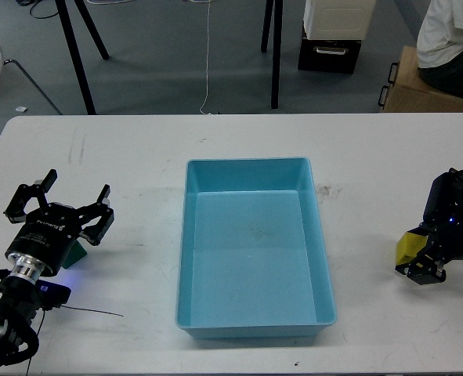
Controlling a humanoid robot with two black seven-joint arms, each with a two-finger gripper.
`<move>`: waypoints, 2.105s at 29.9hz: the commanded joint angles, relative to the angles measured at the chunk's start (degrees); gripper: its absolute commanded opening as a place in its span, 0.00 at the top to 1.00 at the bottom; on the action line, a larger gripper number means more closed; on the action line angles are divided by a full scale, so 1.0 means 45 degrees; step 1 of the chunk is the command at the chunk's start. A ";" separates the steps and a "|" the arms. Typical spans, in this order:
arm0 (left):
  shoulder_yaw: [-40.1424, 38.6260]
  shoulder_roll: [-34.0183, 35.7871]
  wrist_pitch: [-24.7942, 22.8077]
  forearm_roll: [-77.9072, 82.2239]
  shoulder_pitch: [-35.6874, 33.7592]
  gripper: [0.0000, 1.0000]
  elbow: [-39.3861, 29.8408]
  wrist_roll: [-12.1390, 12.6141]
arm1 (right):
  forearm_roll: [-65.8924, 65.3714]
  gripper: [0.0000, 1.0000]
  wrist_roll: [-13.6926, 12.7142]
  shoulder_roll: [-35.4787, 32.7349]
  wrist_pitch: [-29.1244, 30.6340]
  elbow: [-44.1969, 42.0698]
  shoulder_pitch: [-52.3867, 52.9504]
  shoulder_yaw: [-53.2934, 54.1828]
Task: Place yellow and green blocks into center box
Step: 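Close the right gripper on the yellow cube, then lift the yellow cube with the right gripper and lower it into the tray, then open the right gripper and withdraw it from the tray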
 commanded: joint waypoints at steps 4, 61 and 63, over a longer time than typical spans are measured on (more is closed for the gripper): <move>0.0001 0.0016 0.0000 -0.0006 0.0014 0.00 0.0206 0.0000 | -0.0001 0.86 0.0000 0.0038 -0.0004 -0.0028 0.0144 -0.0002; 0.0137 0.3275 0.0921 0.5379 -0.1704 0.00 0.1494 0.0000 | 0.4495 0.02 0.0000 0.6957 0.0582 -0.1825 0.6709 -0.2000; 0.0176 0.3705 0.2735 0.6337 -0.1899 0.00 0.2000 0.0000 | 0.4495 0.02 0.0000 0.6350 0.0582 -0.1883 0.6437 -0.0479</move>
